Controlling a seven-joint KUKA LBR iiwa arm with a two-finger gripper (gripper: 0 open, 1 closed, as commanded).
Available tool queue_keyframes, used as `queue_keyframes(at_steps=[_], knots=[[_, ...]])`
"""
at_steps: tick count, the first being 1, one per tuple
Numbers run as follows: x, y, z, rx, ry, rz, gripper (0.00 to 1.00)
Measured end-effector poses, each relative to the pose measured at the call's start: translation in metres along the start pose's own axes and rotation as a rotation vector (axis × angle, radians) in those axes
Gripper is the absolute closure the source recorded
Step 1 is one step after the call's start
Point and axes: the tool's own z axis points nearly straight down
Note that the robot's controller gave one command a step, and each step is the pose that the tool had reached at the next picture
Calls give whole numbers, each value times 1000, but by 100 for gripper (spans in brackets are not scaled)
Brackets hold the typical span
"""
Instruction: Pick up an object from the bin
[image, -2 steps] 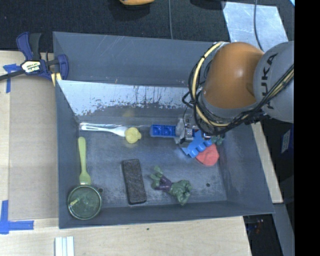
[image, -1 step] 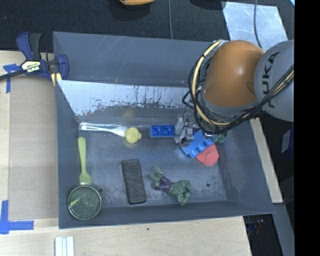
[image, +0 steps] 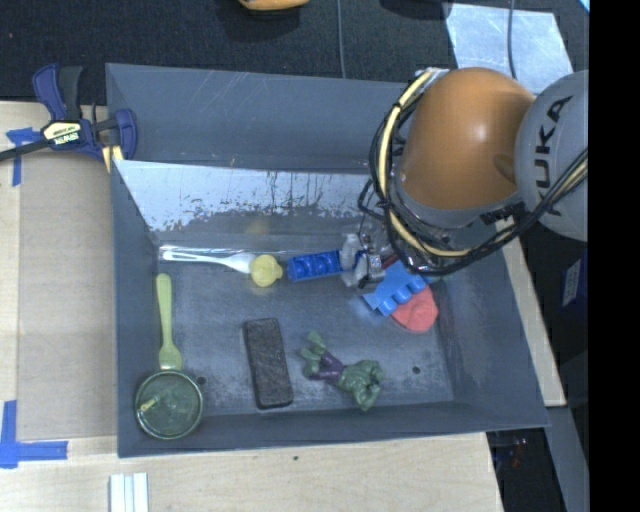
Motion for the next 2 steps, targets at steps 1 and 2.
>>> queue_keyframes(at_steps=[1,2], knots=[[-2,0,65,1,-3,91,100],[-23,4,103,0,-14,143,100]])
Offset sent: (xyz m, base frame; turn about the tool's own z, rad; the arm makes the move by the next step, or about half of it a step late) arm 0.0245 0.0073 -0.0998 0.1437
